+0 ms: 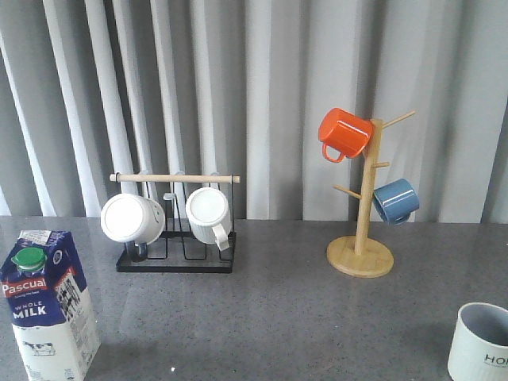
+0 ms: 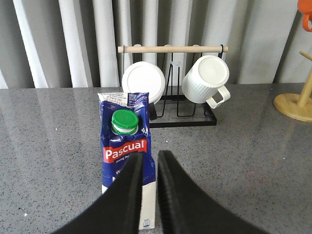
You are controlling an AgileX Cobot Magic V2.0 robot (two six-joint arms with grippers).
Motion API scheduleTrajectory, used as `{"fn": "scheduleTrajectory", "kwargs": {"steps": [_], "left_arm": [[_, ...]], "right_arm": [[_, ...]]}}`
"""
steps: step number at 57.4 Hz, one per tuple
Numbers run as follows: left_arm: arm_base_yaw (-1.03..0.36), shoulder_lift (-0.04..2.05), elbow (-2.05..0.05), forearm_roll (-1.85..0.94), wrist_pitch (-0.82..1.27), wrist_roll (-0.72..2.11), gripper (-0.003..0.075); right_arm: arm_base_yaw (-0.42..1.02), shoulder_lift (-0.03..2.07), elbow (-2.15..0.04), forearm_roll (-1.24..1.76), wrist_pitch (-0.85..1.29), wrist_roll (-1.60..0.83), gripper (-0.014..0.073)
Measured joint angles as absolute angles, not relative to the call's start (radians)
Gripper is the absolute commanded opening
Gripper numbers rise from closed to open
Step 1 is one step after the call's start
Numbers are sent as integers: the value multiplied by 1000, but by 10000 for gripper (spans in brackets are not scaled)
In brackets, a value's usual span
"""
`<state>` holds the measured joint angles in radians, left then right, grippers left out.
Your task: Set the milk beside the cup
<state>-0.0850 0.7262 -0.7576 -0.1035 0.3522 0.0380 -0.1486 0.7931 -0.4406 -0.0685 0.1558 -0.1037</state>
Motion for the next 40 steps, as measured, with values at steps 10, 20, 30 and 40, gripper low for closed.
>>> {"fn": "scheduleTrajectory", "kwargs": {"steps": [10,20,30,40], "left_arm": [[-85,726,-758,-103,352,38,91],[-85,726,-758,-103,352,38,91],[-85,726,-758,-103,352,38,91],[-85,726,-758,-103,352,33,130]], "right_arm": [[-238,854,-441,-70,94,-27,538],[-245,926,-441,-74,58,-23,538],[-245,970,-441,-74,33,-21,538],[-245,973,-441,-76,0,-19,538]]}}
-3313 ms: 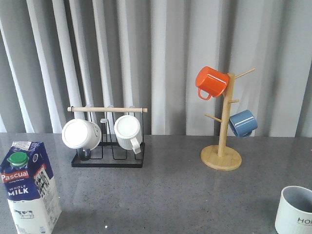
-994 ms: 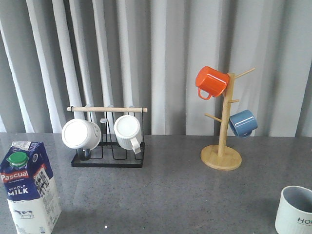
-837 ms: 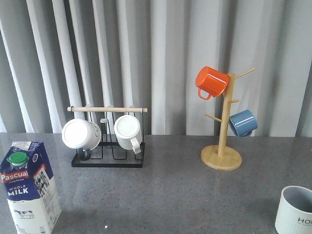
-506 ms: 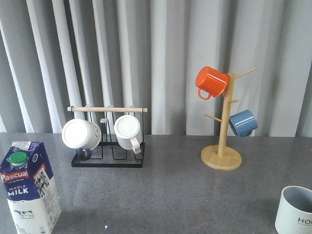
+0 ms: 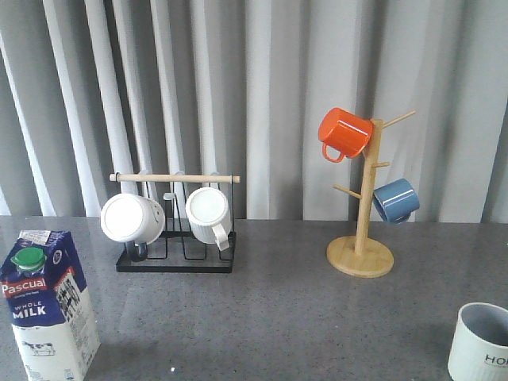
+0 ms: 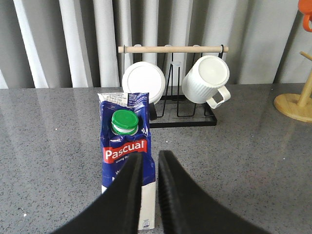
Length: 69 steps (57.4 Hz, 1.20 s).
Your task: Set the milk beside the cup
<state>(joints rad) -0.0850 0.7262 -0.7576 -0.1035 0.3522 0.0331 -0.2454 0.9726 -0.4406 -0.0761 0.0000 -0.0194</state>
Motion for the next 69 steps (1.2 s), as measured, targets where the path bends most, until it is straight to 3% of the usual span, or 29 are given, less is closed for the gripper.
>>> {"fn": "scheduleTrajectory", "kwargs": {"steps": [6,20,26,38,53,69], "left_arm": [[-85,726,-758,-103,347,9,238],[-85,726,-758,-103,330,0,620],[-85,726,-758,-103,330,0,695],[-85,726,-758,-103,330,-5,692],[-85,726,-758,-103,330,-5,610],[-85,726,-758,-103,330,-6,531]], "right_arm": [[-245,973,-441,-77,-6,-20,538],[-245,973,-441,-77,-8,-31,538],[-245,973,-441,-77,-11,-32,538],[-245,985,-441,-77,-72,-53,538],[-245,1069,-436,-77,-145,-88,538],[-300,1149,-282,-44,-468,-95,538]]}}
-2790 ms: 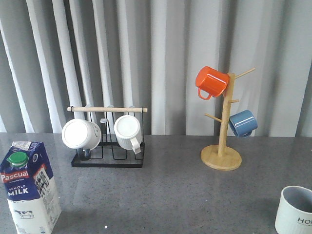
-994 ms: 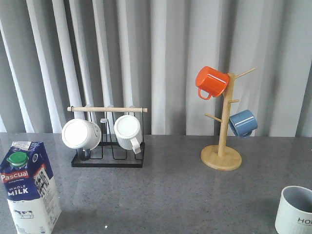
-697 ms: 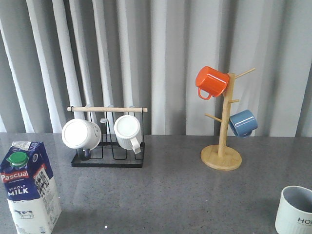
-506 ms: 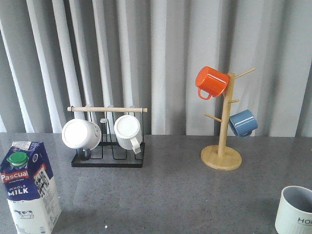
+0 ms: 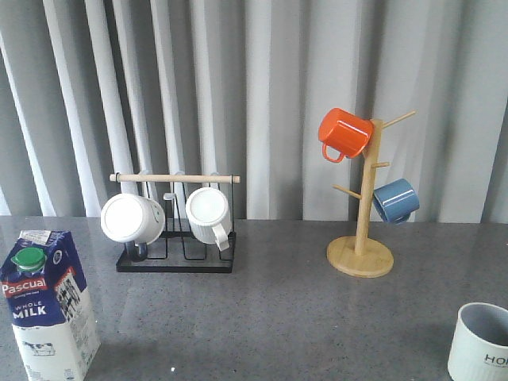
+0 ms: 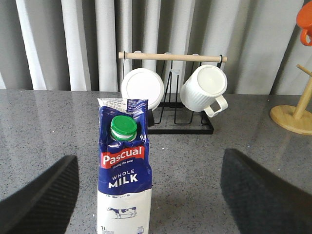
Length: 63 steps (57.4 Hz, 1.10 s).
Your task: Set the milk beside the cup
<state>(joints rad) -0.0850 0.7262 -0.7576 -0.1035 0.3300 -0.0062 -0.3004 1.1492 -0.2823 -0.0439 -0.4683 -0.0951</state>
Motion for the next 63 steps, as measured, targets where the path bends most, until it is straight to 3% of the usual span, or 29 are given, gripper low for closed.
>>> {"fn": "scheduleTrajectory", "kwargs": {"steps": [40,63], "left_arm": [[-85,726,-758,-103,330,-7,512],[-85,726,-758,-103,330,-7,512]], "right_arm": [[-316,1430,-250,23,-826,-195,538],[-316,1515,-312,-19,-892,-201,538]]}}
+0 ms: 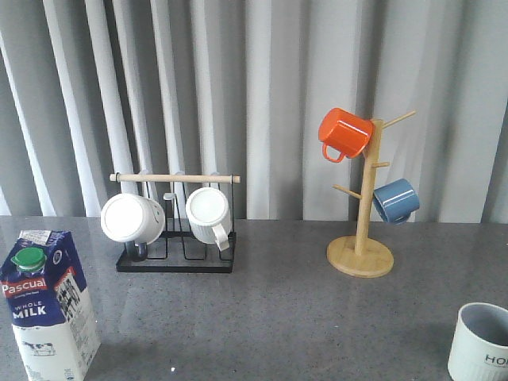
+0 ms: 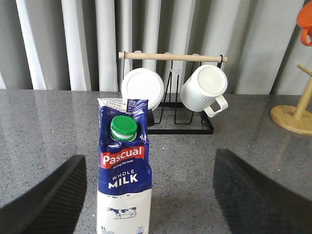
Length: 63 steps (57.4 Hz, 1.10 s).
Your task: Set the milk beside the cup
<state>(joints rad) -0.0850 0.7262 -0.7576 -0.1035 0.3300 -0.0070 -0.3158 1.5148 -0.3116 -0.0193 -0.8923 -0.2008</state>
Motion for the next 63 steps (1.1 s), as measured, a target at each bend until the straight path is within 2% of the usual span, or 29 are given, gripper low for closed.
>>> {"fn": "scheduleTrajectory", "kwargs": {"steps": [34,63], "left_arm": [[-85,726,-758,-103,330,-7,512],[-85,726,-758,-103,330,-7,512]], "right_arm": [[-316,1635,-374,-19,-972,-208,538],[-316,1680,-471,-36,-939,-210,538]]}}
